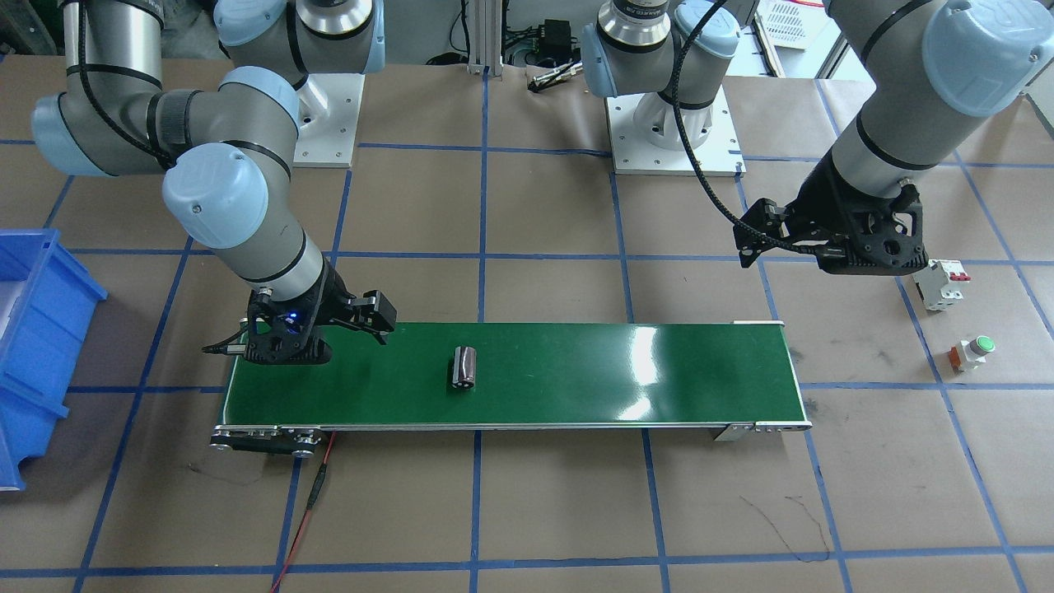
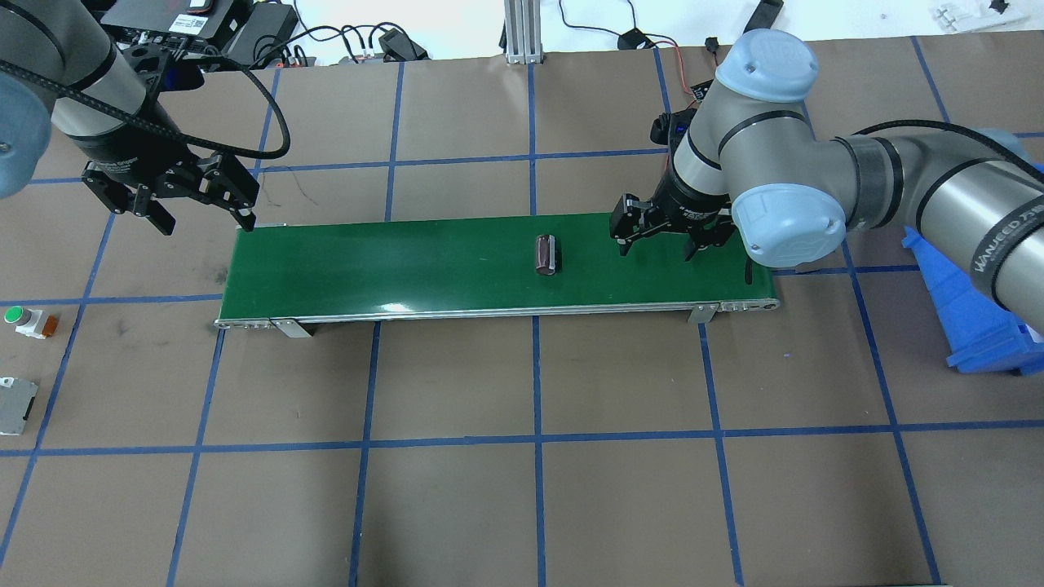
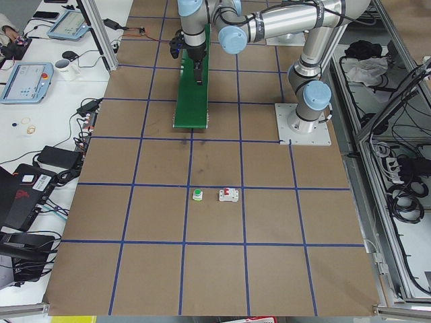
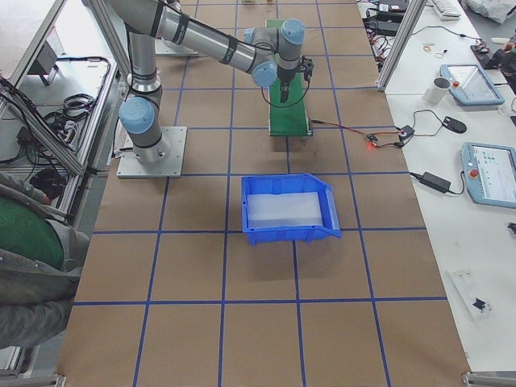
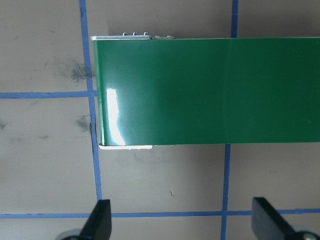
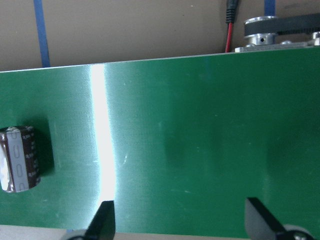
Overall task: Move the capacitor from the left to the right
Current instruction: 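Lower the right gripper onto the capacitor on the belt and grasp it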
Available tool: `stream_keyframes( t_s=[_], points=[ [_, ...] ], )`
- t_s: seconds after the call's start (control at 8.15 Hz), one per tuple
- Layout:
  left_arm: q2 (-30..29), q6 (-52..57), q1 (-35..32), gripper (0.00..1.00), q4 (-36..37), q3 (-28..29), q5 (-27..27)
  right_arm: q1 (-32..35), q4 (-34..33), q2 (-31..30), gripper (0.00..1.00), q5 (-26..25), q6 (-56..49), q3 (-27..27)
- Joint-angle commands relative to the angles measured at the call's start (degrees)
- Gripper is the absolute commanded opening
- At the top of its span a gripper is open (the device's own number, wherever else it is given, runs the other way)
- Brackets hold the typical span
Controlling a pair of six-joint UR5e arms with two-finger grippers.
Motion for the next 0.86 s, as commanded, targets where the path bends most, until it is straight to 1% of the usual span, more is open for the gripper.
stream_keyframes(
  t_s=[0.0,0.37,0.49,0.61,0.74],
  points=[
    [0.08,-0.10,0.09,1.00,0.00,0.01,0.04,-0.14,-1.32,0.36,0.93,6.67,-0.85,-0.26],
    [0.17,-0.10,0.00,1.00,0.00,0.10,0.04,-0.14,-1.42,0.88,0.91,6.63,-1.03,-0.17],
    [0.26,-0.10,0.00,1.00,0.00,0.10,0.04,-0.14,-1.42,1.23,0.88,6.46,-1.03,-0.17],
    [0.26,-0.10,0.09,1.00,0.00,0.10,0.04,-0.14,-1.59,2.11,0.84,4.89,-1.03,-0.08],
    [0.26,-0.10,0.09,1.00,0.00,0.10,0.04,-0.14,-2.99,3.07,0.84,4.53,-0.94,0.01]
  ],
)
